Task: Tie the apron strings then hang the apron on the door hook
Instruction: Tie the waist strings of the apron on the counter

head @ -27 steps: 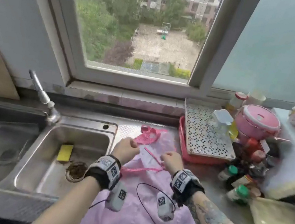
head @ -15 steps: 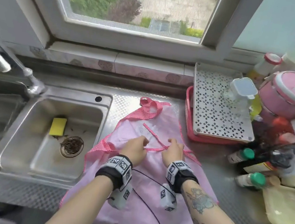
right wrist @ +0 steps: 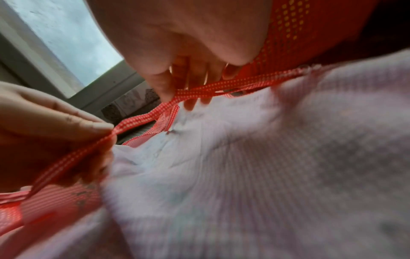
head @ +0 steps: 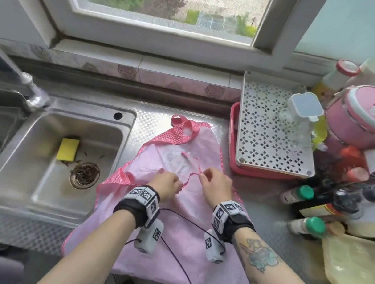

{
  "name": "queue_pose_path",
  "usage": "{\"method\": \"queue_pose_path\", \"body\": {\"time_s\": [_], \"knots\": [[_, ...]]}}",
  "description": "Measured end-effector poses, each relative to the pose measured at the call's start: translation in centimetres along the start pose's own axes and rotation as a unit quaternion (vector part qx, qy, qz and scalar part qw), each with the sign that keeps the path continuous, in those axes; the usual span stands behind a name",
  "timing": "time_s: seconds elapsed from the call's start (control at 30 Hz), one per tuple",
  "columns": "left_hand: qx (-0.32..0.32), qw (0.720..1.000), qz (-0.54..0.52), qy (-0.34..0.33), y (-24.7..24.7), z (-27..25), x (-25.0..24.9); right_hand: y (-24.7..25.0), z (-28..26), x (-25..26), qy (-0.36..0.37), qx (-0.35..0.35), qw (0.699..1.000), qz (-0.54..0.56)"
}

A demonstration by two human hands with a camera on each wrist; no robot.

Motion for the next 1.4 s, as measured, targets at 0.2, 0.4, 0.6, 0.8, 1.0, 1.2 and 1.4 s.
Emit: {"method": "queue_pose_path", "body": {"time_s": [0.2, 0.4, 0.6, 0.8, 1.0, 1.2, 1.4], "knots": [[-0.021, 0.986, -0.159, -0.05, 0.8, -1.3, -2.0, 1.3, -1.5, 1.9, 0.081, 0.046, 0.99, 0.103], [-0.04, 0.986, -0.065, -0.145, 0.7, -3.5, -4.7, 2.8, -3.5, 2.8, 0.13, 0.063, 0.974, 0.175], [-0.05, 0.991, 0.005, -0.127, 0.9, -4.3, -4.5, 3.5, -4.3, 1.4, 0.144, 0.078, 0.968, 0.19], [0.047, 0.993, -0.065, -0.087, 0.9, -4.8, -3.2, 3.8, -4.2, 0.0, 0.135, 0.086, 0.97, 0.183], [0.098, 0.933, -0.34, -0.059, 0.6, -5.0, -1.7, 3.7, -4.3, -0.7, 0.147, 0.072, 0.972, 0.171], [0.099, 0.863, -0.491, -0.062, 1.3, -5.9, -1.3, 3.4, -4.6, -1.3, 0.144, 0.083, 0.973, 0.159], [0.006, 0.925, -0.379, -0.04, 2.1, -5.6, 0.3, 3.6, -4.7, -1.2, 0.134, 0.085, 0.973, 0.168]]}}
Point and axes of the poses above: each hand's wrist, its own z-axis towards the middle knuckle, its own y-axis out of the back of the hand, x = y × z, the point moved 8 cm from there along z, towards the middle knuckle, and after that the axes turned 4 degrees about y, right-handed, at the moved point
